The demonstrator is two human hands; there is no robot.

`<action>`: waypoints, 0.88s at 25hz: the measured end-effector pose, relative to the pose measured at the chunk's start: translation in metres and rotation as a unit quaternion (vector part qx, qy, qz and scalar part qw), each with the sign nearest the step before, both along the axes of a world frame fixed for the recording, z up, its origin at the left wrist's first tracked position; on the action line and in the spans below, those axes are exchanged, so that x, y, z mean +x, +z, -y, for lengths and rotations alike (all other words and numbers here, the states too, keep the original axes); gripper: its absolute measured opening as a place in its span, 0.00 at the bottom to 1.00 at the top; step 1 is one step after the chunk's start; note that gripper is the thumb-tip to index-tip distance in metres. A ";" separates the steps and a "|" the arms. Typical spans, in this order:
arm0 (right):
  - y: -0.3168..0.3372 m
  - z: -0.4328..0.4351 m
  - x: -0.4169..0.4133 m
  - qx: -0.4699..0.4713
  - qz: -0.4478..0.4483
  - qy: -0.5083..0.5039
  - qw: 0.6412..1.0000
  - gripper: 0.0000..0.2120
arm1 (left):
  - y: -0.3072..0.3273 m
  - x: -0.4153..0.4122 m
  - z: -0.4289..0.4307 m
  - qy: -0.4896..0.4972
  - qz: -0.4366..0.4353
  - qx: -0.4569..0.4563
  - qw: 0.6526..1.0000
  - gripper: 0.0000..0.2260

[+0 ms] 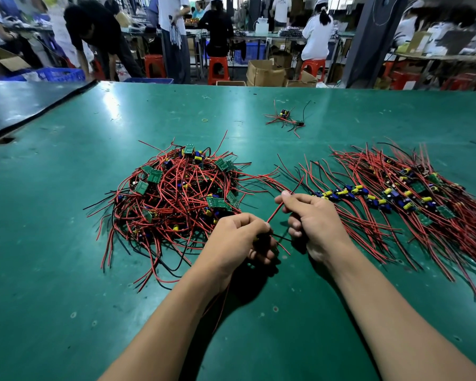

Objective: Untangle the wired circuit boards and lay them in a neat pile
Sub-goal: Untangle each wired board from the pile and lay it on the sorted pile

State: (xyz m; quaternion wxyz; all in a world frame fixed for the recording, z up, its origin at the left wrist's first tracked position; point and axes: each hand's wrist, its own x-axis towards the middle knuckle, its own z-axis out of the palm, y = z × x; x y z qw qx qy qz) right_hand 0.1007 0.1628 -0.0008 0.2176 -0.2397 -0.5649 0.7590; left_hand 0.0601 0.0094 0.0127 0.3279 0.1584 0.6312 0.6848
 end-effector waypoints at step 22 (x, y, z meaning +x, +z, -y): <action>0.017 -0.013 -0.006 -0.351 -0.143 0.019 0.925 0.17 | 0.003 -0.003 0.000 -0.044 0.017 -0.004 0.999 0.04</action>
